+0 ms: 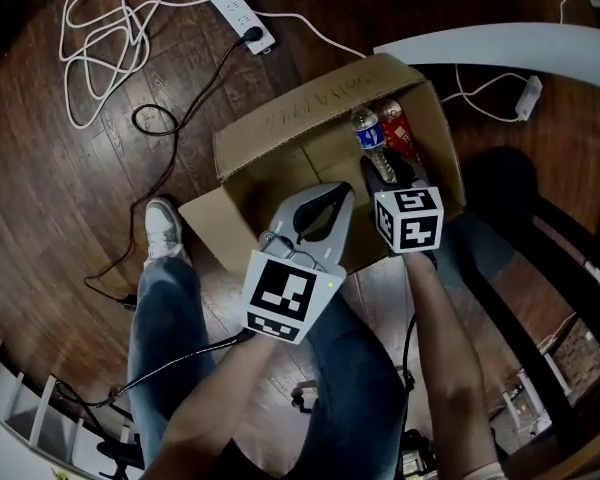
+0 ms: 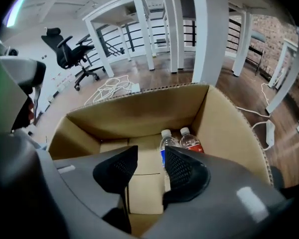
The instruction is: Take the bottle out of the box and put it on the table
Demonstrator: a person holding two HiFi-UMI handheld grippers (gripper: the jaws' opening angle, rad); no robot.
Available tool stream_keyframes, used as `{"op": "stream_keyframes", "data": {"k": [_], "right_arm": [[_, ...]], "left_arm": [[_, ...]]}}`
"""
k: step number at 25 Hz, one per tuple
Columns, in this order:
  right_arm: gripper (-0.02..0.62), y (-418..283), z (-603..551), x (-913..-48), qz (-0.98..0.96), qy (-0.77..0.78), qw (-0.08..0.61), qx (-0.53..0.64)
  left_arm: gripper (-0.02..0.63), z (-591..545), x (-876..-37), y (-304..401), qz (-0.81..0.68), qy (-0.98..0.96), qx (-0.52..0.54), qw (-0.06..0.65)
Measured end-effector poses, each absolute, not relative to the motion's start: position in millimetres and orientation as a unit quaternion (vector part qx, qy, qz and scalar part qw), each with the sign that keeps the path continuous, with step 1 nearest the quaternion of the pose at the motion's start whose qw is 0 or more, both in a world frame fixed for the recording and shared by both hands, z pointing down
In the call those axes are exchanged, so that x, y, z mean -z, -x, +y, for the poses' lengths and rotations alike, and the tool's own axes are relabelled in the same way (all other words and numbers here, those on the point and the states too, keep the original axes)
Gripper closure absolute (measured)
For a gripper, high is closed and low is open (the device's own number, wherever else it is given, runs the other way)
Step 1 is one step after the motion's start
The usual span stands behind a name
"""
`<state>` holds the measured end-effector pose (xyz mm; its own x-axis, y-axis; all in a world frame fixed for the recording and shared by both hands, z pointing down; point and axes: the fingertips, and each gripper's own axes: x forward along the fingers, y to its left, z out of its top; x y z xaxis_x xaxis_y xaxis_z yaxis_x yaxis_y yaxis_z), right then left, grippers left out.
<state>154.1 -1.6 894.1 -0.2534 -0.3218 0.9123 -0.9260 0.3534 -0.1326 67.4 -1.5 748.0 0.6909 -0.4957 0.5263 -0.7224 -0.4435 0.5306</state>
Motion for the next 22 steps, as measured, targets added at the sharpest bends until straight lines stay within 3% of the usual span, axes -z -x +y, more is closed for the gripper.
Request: {"op": "stream_keyframes", "data": {"k": [7,20,22], "right_arm": [[0.351,-172.8,-6.6,-962.0,-0.684,-0.411,0.500,-0.337],[0.323,-185.2,-17.2,-1010.0,-0.657,-0.383,0.543,-0.356],[0.283,-184.9,-15.1,-1015.0,-0.654,-0.368,0.558,-0.354]], "left_arm": [[0.623,-9.1,-776.8,-58.9,-0.375,-0.837,-0.155,0.366],[0.623,-12.1,-801.8,-58.4,-0.385,-0.833,-0.168,0.361],[0.623,-16.2,-805.3,-56.4,-0.391,-0.830,-0.165,0.361]]}}
